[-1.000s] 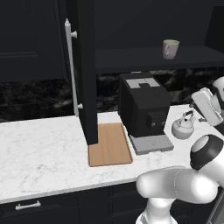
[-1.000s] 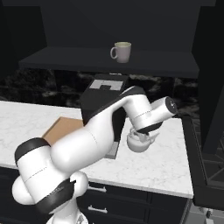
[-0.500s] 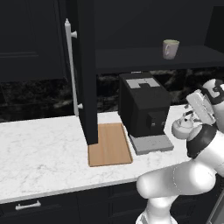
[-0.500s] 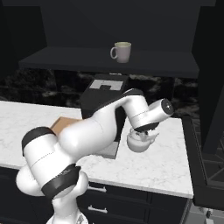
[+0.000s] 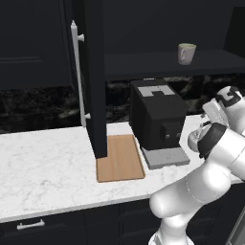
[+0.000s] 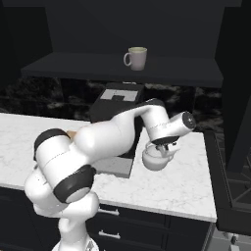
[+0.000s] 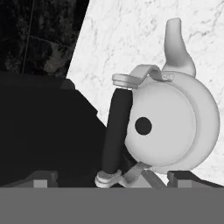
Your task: Pick the kettle from the counter and place it on the tray. Then pick the mug from the cabinet and place it on the tray. Then close the cabinet doors.
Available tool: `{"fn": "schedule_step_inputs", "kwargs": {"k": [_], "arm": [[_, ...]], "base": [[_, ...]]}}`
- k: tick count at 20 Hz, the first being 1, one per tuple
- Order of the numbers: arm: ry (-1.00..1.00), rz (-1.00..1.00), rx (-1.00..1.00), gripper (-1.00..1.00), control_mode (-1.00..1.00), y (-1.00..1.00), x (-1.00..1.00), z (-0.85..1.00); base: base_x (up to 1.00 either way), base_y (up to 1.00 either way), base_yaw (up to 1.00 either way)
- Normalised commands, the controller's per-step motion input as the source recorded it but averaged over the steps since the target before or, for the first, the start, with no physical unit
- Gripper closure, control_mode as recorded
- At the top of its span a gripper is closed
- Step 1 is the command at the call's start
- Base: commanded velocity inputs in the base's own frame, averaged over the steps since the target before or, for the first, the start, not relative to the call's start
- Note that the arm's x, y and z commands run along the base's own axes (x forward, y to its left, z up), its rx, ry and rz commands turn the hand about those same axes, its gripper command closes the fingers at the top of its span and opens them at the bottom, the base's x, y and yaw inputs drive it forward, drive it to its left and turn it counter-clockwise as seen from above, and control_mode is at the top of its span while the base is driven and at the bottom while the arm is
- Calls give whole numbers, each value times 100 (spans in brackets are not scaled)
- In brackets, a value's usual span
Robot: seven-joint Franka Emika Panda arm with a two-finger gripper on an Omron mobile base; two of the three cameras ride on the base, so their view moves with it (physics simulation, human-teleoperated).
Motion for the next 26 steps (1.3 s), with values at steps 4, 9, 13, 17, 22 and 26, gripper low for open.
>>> {"fn": "schedule_step_inputs", "kwargs": {"k": [4,9,13,17,22,26], "arm": [[4,-5,-2,-100,-100,-8,24,-13],[2,-3,0,-100,-100,-7,16,-11],[1,0,0,-100,-100,-6,5,-4],[1,-1,0,-100,-100,-1,5,-7],[1,-1,0,-100,-100,0,4,-14],[0,-1,0,100,-100,0,2,-7]], "base": [[0,0,0],[0,0,0],[0,0,0],[0,0,0],[0,0,0],[0,0,0]]}}
